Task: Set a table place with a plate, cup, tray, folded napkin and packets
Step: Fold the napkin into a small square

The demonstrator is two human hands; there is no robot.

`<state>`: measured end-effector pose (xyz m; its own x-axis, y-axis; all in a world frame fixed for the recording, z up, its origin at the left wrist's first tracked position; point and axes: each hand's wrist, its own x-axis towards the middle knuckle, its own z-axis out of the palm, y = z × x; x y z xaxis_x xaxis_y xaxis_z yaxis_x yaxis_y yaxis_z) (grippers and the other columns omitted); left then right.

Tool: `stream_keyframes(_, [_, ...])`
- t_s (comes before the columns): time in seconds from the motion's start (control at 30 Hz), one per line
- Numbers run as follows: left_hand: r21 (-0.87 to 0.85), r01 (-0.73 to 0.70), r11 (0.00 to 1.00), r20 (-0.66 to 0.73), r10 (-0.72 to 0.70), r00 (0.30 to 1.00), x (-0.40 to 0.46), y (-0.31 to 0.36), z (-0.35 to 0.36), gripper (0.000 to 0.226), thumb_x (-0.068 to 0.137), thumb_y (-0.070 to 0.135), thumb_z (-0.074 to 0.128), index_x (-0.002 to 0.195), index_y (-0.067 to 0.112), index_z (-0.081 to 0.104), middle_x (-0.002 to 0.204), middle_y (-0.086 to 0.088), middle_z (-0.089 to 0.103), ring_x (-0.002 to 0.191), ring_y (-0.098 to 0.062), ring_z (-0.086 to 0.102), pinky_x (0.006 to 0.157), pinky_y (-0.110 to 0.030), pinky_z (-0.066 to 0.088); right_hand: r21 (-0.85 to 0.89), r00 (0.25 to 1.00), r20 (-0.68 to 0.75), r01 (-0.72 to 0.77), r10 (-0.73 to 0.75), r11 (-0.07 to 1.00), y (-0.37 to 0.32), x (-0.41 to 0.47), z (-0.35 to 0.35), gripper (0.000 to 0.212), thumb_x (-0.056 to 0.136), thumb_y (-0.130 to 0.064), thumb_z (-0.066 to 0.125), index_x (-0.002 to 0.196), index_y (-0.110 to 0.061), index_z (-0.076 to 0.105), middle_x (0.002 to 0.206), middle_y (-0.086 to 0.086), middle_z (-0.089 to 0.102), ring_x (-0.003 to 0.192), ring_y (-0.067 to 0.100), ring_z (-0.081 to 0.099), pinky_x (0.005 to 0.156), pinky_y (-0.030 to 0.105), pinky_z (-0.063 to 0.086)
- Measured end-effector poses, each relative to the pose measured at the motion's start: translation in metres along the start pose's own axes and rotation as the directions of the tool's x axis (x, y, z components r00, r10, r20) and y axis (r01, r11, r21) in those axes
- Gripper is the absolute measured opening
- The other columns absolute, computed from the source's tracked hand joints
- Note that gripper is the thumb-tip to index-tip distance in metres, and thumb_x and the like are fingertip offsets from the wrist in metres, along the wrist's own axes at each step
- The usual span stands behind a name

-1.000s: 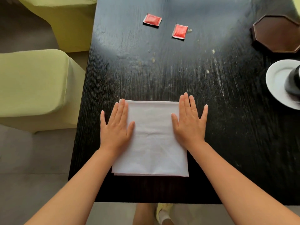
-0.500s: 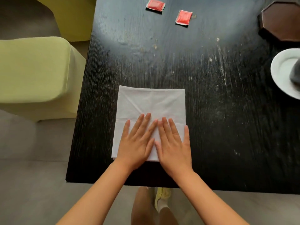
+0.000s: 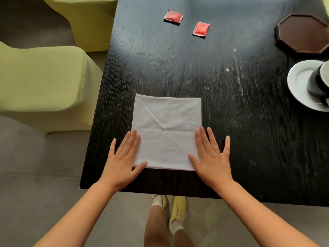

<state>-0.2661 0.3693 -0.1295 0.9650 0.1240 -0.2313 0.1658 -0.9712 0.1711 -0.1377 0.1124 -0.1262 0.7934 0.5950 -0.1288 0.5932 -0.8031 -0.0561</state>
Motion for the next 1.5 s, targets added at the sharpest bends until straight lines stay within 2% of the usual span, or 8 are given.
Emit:
stream_keyframes(0.13, [-0.076,-0.161,0.984,-0.061,0.157,0.986,-0.013,-0.015,-0.012,0.071,0.089,0.064,0.026,0.142,0.017,0.035,0.152,-0.005,0.030,0.143,-0.017,0.019,0.114,-0.044,0.015,-0.017,0.948,-0.050,0.313,-0.313,0.950,0.019,-0.019,-0.005,0.062,0.089,-0.054,0.034,0.142,-0.021,0.033,0.150,0.010,0.034,0.142,0.024,0.018,0.110,0.059,0.013])
stream_keyframes(0.27, [-0.065,-0.322,0.945,-0.203,0.303,0.931,-0.008,-0.018,-0.021,0.035,0.086,0.034,0.054,0.108,0.008,0.062,0.118,-0.012,0.062,0.117,-0.029,0.055,0.099,-0.039,0.042,-0.040,0.874,-0.254,0.418,-0.414,0.908,0.027,-0.022,-0.013,0.024,0.081,-0.031,0.057,0.102,-0.020,0.062,0.109,0.002,0.066,0.113,0.022,0.056,0.103,0.051,0.032])
stream_keyframes(0.47, [-0.058,-0.394,0.917,-0.220,0.374,0.901,-0.010,-0.018,-0.030,0.025,0.080,0.023,0.055,0.094,0.005,0.066,0.108,-0.009,0.068,0.109,-0.027,0.062,0.101,-0.029,0.041,-0.075,0.773,-0.394,0.513,-0.497,0.855,0.023,-0.021,-0.016,0.015,0.085,-0.013,0.057,0.072,-0.015,0.063,0.081,-0.002,0.067,0.081,0.019,0.064,0.093,0.040,0.042])
stream_keyframes(0.63, [0.012,-0.424,0.906,-0.285,0.409,0.867,-0.013,-0.012,-0.028,0.019,0.084,0.009,0.050,0.078,0.005,0.067,0.103,-0.009,0.070,0.104,-0.028,0.064,0.102,-0.028,0.040,-0.100,0.790,-0.392,0.472,-0.471,0.876,0.018,-0.026,-0.015,0.015,0.079,-0.003,0.058,0.070,-0.014,0.063,0.080,-0.001,0.067,0.077,0.020,0.064,0.088,0.037,0.045])
stream_keyframes(0.9, [-0.149,-0.297,0.943,-0.364,0.227,0.903,-0.036,0.009,-0.022,0.019,0.085,0.008,0.048,0.082,0.003,0.066,0.087,-0.008,0.068,0.088,-0.026,0.066,0.083,-0.035,0.050,0.133,0.875,-0.384,0.367,-0.294,0.921,0.017,-0.049,-0.031,0.011,0.079,-0.007,0.057,0.073,-0.013,0.064,0.073,-0.003,0.065,0.079,0.017,0.065,0.096,0.037,0.039])
stream_keyframes(1.07, [-0.439,-0.203,0.876,-0.435,-0.009,0.900,-0.061,0.034,-0.025,0.028,0.096,0.023,0.037,0.089,0.007,0.058,0.078,-0.005,0.060,0.075,-0.010,0.053,0.072,-0.021,0.044,0.416,0.920,-0.391,0.213,-0.038,0.884,0.015,-0.076,-0.042,0.014,0.083,-0.016,0.053,0.076,-0.013,0.065,0.075,-0.004,0.065,0.080,0.008,0.058,0.099,0.036,0.035])
stream_keyframes(1.33, [-0.730,0.000,0.683,-0.476,-0.509,0.718,-0.038,0.059,-0.042,0.030,0.090,0.026,0.052,0.103,0.003,0.065,0.095,0.001,0.063,0.090,0.009,0.057,0.081,-0.008,0.045,0.656,0.872,-0.427,0.117,0.239,0.746,0.000,-0.054,-0.068,0.017,0.085,-0.020,0.054,0.083,-0.010,0.067,0.082,-0.009,0.061,0.081,0.007,0.056,0.084,0.045,0.047])
stream_keyframes(1.5, [-0.747,0.014,0.664,-0.492,-0.567,0.660,-0.012,0.054,-0.050,0.024,0.089,0.022,0.055,0.097,0.004,0.069,0.092,-0.001,0.066,0.082,-0.003,0.059,0.077,-0.007,0.044,0.742,0.858,-0.372,0.044,0.355,0.669,-0.001,-0.019,-0.076,0.019,0.085,-0.027,0.055,0.088,-0.013,0.068,0.083,-0.010,0.062,0.081,0.006,0.057,0.084,0.045,0.049])
